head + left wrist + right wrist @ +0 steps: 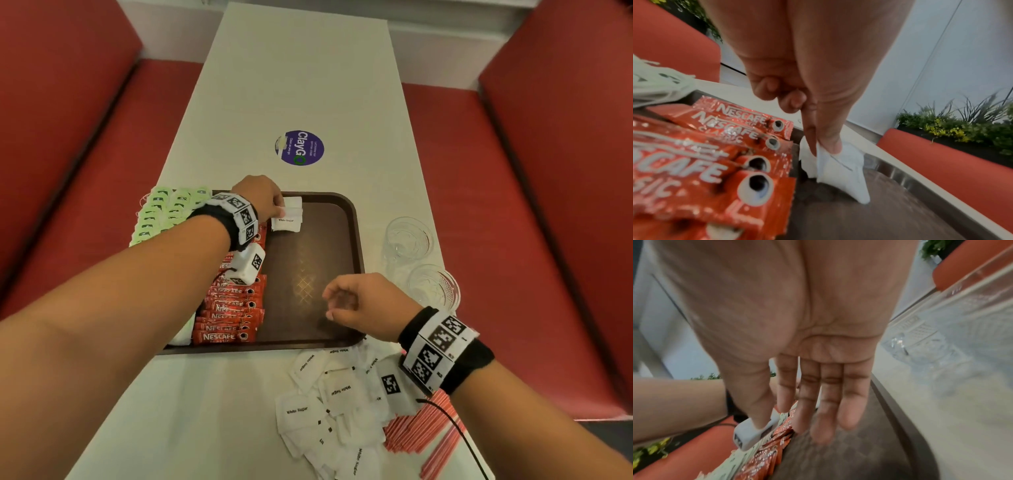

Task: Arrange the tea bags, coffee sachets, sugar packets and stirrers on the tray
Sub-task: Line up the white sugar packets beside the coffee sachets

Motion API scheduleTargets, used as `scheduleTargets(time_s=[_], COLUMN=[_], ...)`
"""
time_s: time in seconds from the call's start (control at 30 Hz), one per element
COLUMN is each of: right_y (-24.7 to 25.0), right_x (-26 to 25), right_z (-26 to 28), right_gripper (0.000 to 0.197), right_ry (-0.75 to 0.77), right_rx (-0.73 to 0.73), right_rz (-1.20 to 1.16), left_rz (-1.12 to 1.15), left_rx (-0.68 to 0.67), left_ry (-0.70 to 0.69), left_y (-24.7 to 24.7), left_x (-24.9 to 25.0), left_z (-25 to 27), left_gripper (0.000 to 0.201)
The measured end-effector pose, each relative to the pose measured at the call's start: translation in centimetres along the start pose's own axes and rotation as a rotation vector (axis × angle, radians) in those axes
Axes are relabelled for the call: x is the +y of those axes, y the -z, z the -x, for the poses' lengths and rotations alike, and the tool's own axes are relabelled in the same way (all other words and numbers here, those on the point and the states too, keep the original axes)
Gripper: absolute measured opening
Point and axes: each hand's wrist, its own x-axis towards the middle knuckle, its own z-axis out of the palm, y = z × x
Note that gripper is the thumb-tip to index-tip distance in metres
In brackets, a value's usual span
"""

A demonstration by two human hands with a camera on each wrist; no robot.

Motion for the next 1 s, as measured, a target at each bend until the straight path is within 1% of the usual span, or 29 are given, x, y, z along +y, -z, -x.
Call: scheduleTargets(time_s=[0.07,0.2,0.27,0.33,0.4,0.5,0.57,0.6,0.73,0.8,0.83,0.9,1.0], right_y=[-0.2,-0.8,-1.1,-1.5,-1.9,-2.7,-3.3,-3.6,-4.8,-5.2,-5.3,-5.4,-5.7], right_x=[0.3,0.7,0.7,0.6,0.5,0.6,0.6,0.6,0.4,0.3,0.2,0.1,-0.1], right_z=[0.8,2.2,3.0,3.8,4.6,5.6,6.0,6.2,6.7,6.7,6.7,6.7,7.0], right_gripper=[0.024,0.033,0.037,0.041,0.044,0.050,0.053,0.053,0.054,0.051,0.049,0.047,0.046], right_ry=[-0.009,-0.068,-0.091,-0.100,-0.101,-0.121,-0.124,-0.122,-0.102,-0.084,-0.076,-0.066,-0.064], right_rx=[-0.054,-0.141,-0.162,-0.176,-0.187,-0.191,-0.189,-0.184,-0.127,-0.115,-0.115,-0.115,-0.119], right_rz=[0.074,0.234,0.297,0.347,0.379,0.385,0.389,0.391,0.409,0.405,0.401,0.403,0.432], left_rz=[-0.044,-0.076,-0.075,-0.063,-0.037,0.021,0.022,0.011,-0.091,-0.184,-0.233,-0.311,-0.398], left_rx=[0.011,-0.005,0.021,0.076,0.144,0.174,0.134,0.090,-0.148,-0.231,-0.256,-0.289,-0.277], left_ry=[0.024,0.057,0.060,0.045,0.005,-0.138,-0.251,-0.304,-0.474,-0.559,-0.589,-0.609,-0.623], left_y=[-0.3,-1.0,-0.9,-0.5,0.0,-0.1,-0.4,-0.5,-2.4,-4.0,-4.9,-6.1,-6.9], left_x=[0.2,0.4,0.5,0.8,1.7,3.7,4.9,5.3,6.5,6.3,6.2,5.9,6.2], left_z=[-0.5,-0.8,-0.4,0.7,2.6,7.0,10.5,12.3,18.0,19.7,20.2,20.8,21.2], left_gripper=[0.010,0.017,0.027,0.038,0.038,0.029,0.024,0.021,0.016,0.018,0.022,0.036,0.058])
